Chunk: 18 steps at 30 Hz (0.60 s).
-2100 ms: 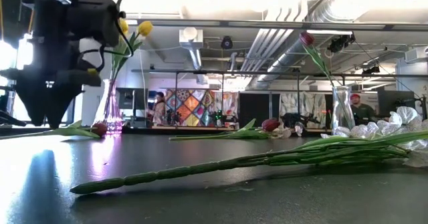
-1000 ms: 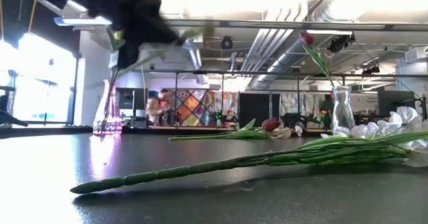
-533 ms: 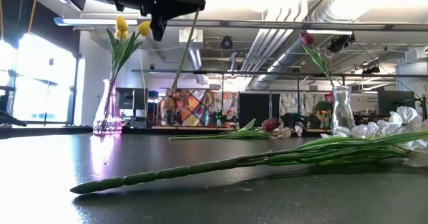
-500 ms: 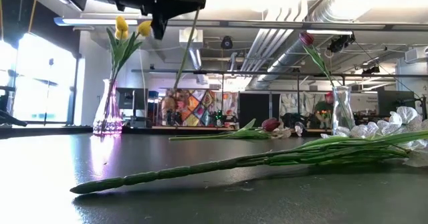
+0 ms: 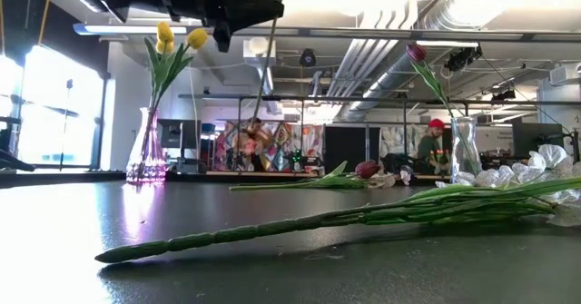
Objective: Sort flowers into vase by color
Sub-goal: Put the bottom red flower into the top transparent vase
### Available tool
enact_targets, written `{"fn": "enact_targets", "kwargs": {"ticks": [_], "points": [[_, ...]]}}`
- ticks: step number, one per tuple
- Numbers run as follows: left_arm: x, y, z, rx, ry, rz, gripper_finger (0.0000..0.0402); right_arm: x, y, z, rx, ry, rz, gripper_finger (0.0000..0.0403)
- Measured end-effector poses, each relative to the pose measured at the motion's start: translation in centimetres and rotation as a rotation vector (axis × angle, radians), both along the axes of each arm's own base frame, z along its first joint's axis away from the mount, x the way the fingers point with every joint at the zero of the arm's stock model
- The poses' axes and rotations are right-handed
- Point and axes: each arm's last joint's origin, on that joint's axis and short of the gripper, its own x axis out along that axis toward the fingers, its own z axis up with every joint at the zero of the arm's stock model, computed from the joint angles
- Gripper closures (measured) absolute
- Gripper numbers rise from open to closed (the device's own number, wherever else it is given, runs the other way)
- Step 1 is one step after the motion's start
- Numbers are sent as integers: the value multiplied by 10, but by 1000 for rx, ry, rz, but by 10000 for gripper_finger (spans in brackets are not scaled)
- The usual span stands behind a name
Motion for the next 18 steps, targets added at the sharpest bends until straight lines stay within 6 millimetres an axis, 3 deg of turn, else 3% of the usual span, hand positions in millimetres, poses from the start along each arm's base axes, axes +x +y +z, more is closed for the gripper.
{"fn": "enact_targets", "kwargs": {"ticks": [10, 14, 18], "points": [[23, 0, 7, 53, 0, -25, 401, 6, -8, -9, 53, 29, -102, 258], [26, 0, 7, 84, 8, -27, 401, 5, -7, -11, 82, 50, -105, 304], [26, 1, 10, 60, 0, 4, 400, 4, -7, -15, 102, 90, -112, 385]]}}
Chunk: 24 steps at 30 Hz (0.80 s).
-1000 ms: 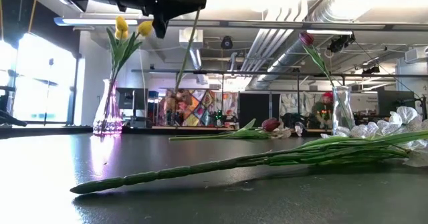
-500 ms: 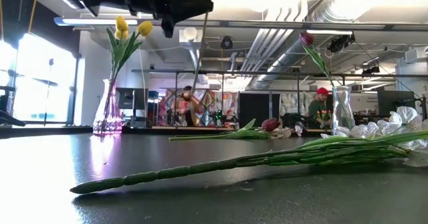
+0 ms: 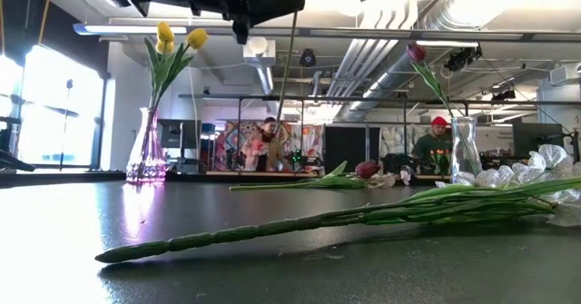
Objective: Sort flowers into vase by color
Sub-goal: Put the bottom red flower into the top transparent vase
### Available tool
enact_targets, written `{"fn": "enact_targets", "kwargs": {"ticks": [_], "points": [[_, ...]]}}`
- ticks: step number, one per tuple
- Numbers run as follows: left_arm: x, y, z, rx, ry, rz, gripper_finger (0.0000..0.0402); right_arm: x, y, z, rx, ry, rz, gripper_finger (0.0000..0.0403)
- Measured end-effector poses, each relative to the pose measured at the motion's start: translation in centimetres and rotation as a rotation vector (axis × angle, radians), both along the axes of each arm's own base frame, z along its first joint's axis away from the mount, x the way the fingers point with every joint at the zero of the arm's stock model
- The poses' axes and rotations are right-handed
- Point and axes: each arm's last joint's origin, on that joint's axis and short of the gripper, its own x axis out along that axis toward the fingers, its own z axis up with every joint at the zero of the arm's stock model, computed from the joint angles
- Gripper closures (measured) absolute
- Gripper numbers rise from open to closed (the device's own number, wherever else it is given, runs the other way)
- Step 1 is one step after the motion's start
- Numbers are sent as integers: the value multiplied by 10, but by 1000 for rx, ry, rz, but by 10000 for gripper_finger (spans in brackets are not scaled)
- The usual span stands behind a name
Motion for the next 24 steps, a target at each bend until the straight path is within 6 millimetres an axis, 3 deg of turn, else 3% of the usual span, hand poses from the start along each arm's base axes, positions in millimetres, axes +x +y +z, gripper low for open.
{"fn": "enact_targets", "kwargs": {"ticks": [8, 16, 24], "points": [[-1, 2, -2, -47, 13, 66, 340, -10, -2, -3, 3, 81, -50, 400], [-5, 4, -18, -102, 173, 159, 280, -50, -8, 8, -13, 195, -186, 402], [-6, 6, -28, -97, 247, 237, 271, -92, -12, 18, 18, 270, -243, 402]]}}
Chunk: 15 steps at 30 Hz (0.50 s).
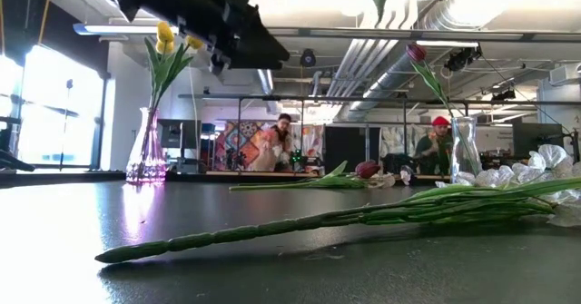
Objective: Sort flowers into vase by color
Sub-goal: Put the bottom red flower into the top transparent vase
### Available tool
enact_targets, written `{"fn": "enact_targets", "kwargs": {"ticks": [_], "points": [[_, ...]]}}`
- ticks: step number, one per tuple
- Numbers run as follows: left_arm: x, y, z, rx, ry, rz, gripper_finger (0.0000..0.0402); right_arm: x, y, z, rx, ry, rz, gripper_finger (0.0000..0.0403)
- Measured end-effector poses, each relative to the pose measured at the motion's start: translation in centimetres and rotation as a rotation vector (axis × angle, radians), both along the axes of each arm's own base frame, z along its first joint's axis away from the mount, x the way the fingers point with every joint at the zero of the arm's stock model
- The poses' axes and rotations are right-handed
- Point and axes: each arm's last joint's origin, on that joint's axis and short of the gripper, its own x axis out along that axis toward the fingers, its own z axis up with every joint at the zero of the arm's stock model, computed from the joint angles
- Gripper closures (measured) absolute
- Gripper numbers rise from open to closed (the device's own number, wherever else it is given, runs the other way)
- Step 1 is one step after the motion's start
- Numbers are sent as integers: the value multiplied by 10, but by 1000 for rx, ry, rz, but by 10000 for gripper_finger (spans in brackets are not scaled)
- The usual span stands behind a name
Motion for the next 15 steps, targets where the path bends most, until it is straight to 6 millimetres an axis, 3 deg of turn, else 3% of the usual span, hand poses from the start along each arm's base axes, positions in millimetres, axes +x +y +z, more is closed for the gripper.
{"fn": "enact_targets", "kwargs": {"ticks": [9, 15], "points": [[21, 4, -24, -121, -60, -12, 271, -54, -3, 13, 71, 12, -49, 403], [29, 4, -27, -143, -77, 0, 271, -86, -5, 20, 128, -19, -49, 403]]}}
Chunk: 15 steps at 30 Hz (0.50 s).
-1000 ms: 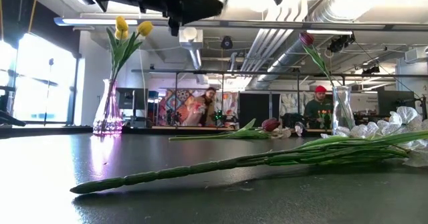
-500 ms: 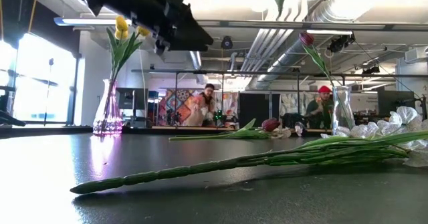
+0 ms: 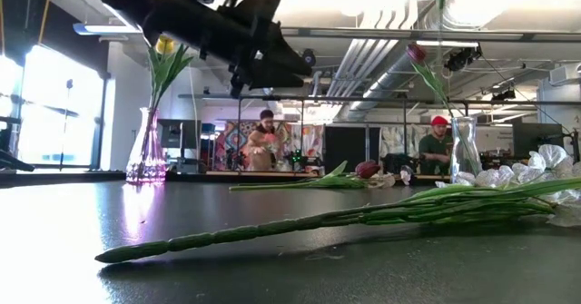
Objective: Sort flowers into vase by color
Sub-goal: Put the bottom red flower into the top transparent vase
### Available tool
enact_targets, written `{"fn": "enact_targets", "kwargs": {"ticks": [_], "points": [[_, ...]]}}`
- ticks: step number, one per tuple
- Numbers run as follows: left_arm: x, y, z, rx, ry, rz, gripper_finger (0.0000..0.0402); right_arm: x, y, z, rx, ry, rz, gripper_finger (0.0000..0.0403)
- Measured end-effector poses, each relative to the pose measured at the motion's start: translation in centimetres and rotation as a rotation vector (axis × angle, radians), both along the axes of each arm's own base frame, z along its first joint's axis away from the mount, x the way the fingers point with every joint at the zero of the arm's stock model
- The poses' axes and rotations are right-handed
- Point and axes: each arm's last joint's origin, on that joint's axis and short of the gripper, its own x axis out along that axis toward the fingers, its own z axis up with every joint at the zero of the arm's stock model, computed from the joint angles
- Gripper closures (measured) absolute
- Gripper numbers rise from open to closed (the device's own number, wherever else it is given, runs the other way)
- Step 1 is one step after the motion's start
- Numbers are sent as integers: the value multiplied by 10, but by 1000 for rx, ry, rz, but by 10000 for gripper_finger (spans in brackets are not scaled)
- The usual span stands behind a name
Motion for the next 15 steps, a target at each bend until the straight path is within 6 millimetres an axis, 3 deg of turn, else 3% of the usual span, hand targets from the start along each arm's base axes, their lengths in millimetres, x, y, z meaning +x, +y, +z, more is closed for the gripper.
{"fn": "enact_targets", "kwargs": {"ticks": [5, 15], "points": [[9, -4, 4, 1, -5, -12, 271, -24, -2, 7, 20, 3, -42, 403], [35, -8, 13, 75, 101, 49, 271, -58, -15, 27, -235, 76, -392, 403]]}}
